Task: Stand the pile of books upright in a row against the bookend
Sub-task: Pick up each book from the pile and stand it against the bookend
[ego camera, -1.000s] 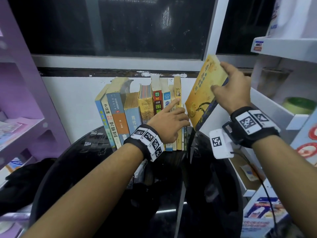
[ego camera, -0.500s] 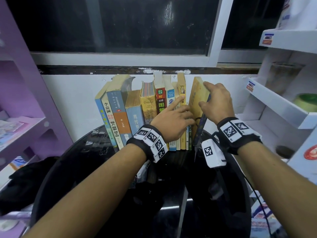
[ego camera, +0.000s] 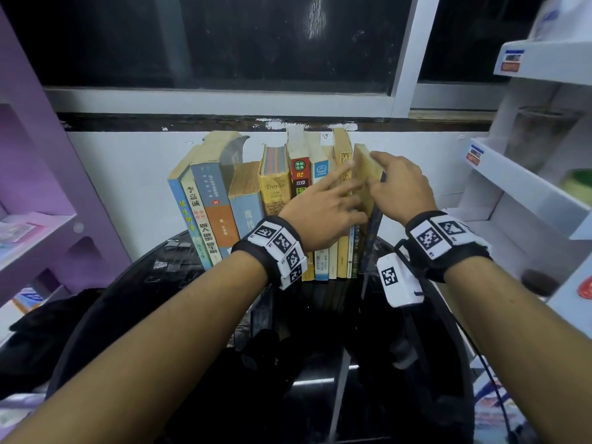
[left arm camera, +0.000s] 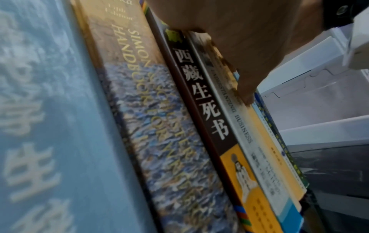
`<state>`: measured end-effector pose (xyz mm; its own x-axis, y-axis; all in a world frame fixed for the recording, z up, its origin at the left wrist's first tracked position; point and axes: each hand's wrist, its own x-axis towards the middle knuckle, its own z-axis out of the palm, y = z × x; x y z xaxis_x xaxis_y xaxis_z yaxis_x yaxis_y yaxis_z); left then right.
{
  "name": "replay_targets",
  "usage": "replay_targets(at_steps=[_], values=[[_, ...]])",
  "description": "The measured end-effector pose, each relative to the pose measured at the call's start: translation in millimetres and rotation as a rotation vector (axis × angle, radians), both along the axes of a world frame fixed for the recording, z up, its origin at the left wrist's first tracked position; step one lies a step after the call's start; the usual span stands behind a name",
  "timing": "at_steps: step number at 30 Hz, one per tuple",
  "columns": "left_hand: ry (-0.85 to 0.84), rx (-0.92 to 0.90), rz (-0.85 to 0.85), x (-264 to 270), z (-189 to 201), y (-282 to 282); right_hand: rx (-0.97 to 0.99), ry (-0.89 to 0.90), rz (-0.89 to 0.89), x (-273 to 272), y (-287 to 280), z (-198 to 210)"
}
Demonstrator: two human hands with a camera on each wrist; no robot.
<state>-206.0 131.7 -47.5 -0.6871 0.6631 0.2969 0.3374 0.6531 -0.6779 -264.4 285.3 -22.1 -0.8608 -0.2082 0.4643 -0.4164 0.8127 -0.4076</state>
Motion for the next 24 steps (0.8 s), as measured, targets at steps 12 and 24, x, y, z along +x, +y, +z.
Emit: replay_targets(at_steps=[12,24], values=[[0.026,0.041,-0.041,-1.8,-4.6,-1.2,-0.019,-0.086,0.021,-3.0,-15.1,-2.4],[0.107,0.455,-0.23,24.4,1.9,-24.8,-0.107,-0.075,0.276,15.2,2.4,-6.0]])
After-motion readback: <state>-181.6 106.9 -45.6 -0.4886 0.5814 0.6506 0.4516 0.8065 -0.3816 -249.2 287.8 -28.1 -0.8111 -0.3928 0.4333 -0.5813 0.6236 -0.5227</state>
